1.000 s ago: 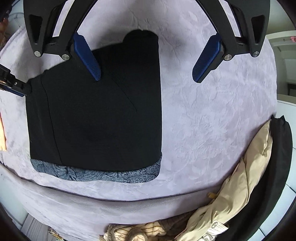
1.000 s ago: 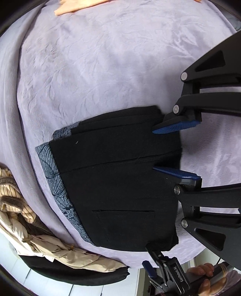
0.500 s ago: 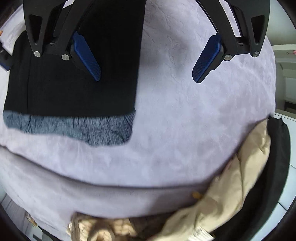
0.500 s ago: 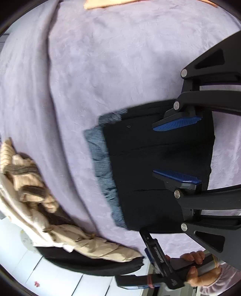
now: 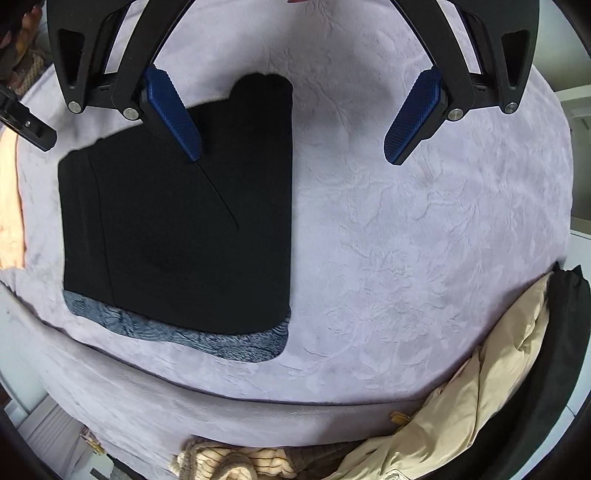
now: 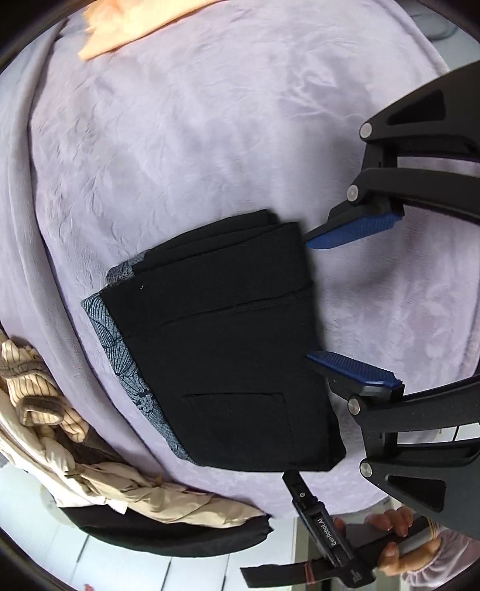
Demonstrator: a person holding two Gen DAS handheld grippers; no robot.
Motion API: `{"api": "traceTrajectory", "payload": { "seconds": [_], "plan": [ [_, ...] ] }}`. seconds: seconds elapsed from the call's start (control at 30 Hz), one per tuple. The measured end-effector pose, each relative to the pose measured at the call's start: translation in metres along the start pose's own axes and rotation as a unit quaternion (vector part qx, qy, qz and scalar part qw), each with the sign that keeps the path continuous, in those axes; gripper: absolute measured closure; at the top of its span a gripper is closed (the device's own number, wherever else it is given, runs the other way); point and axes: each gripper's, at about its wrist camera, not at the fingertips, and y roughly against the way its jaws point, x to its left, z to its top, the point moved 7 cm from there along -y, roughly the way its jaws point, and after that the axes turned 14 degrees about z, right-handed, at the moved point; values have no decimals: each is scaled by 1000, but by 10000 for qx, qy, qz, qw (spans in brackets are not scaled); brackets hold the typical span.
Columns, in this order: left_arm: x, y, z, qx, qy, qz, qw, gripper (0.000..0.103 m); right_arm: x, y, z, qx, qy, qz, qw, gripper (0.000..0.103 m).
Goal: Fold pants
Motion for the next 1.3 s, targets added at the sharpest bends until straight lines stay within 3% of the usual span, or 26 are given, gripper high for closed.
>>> {"api": "traceTrajectory", "payload": {
  "seconds": [0.2,0.27,0.43,0.87,1.07,1.3],
  "plan": [
    [1,17,-15,-83,-313,-80,9994,2,9,11,-24,-39,-207,-36,9998,35],
    [2,19,-21,-117,-498,30,9987,2,11,14,-30,-98,-248,-25,9996,26],
    [1,19,-36,-170,-948,-73,9953,2,28,18,-44,-274,-58,-277,9992,17],
    [1,9,-62,-57,-1431,-395,9889,2,58,8,-72,-311,-381,-382,9981,17],
    [-6,-2,-71,148,-1468,-320,9885,2,45,13,-68,-240,-473,-373,9979,16],
    [-26,-5,-70,356,-1258,-29,9914,2,13,27,-38,-134,-311,-329,9989,17]
  ]
}}
